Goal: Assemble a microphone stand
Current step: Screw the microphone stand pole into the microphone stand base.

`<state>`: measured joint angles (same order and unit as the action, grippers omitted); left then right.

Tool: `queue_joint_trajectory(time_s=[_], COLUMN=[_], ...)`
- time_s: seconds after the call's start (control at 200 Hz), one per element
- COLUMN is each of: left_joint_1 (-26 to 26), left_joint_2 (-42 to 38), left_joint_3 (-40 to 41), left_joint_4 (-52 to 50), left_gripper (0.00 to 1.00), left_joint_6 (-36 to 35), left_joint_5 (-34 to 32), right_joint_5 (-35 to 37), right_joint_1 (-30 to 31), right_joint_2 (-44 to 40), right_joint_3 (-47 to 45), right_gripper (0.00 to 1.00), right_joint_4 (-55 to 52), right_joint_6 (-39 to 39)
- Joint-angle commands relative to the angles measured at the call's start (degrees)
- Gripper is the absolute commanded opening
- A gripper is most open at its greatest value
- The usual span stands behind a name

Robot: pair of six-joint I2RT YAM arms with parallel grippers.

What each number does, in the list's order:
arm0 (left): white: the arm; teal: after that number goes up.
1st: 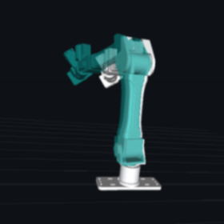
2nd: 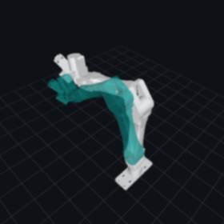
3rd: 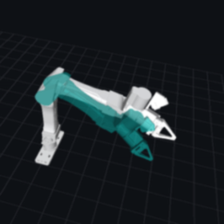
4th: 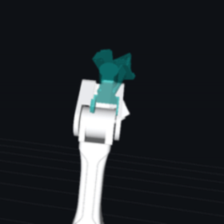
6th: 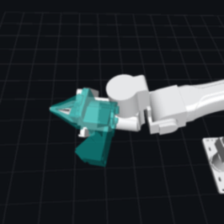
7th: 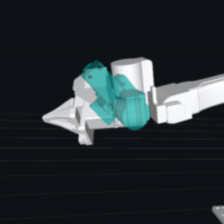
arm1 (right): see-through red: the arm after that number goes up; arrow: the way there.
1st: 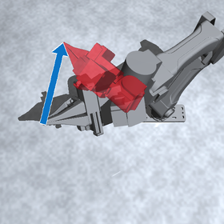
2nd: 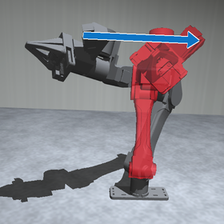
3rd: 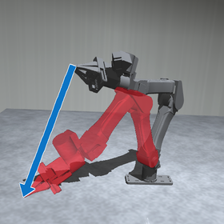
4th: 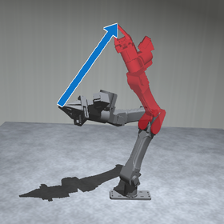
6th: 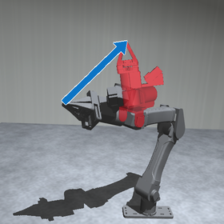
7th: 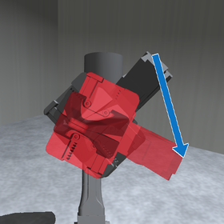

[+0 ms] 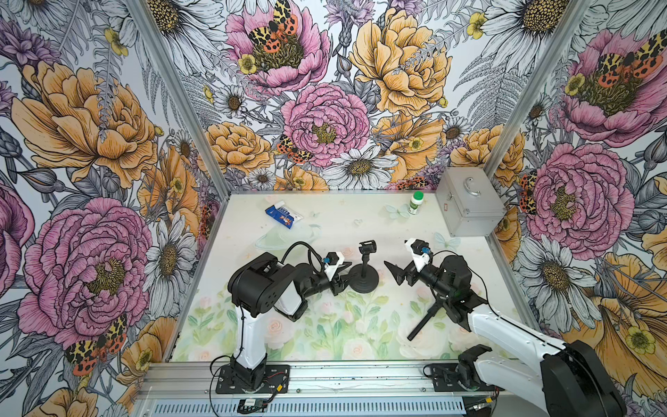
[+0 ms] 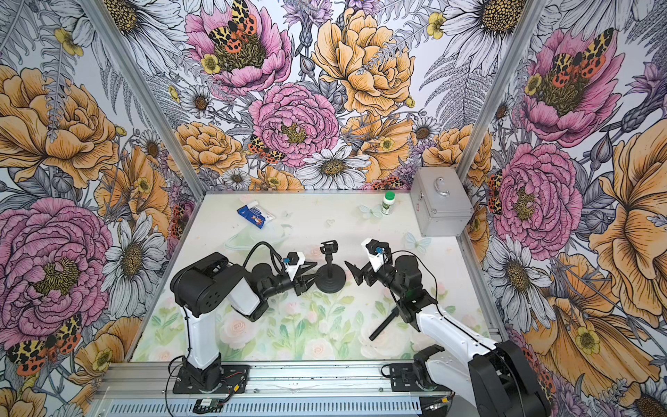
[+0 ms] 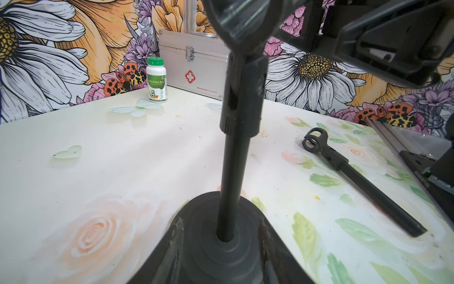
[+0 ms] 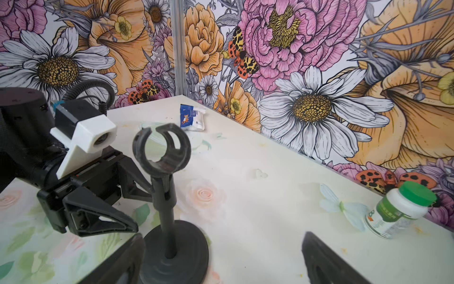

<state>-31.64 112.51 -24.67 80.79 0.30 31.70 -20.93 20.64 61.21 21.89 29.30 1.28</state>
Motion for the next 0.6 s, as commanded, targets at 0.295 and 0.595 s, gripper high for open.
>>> queue_joint_trajectory(time_s=[0.295, 0.595], left_joint_1=[-1.1, -4.8], left_joint_2=[-25.0, -27.5], left_joint_3=[-1.9, -6.7], left_joint_4=[-43.5, -56.3], left_gripper=[0.72, 0.99], left_joint_6=[-8.1, -12.2], left_joint_5=[-7.2, -10.8], right_joint_5=[-12.5, -25.7], right_joint_1=[-0.2, 0.4], right_joint_2=[14.5, 23.7], right_joint_3=[8.0, 13.3], right_gripper=[1.00, 0.97], right_joint_4=[-4.4, -1.9], right_joint_6=[-2.9, 5.7])
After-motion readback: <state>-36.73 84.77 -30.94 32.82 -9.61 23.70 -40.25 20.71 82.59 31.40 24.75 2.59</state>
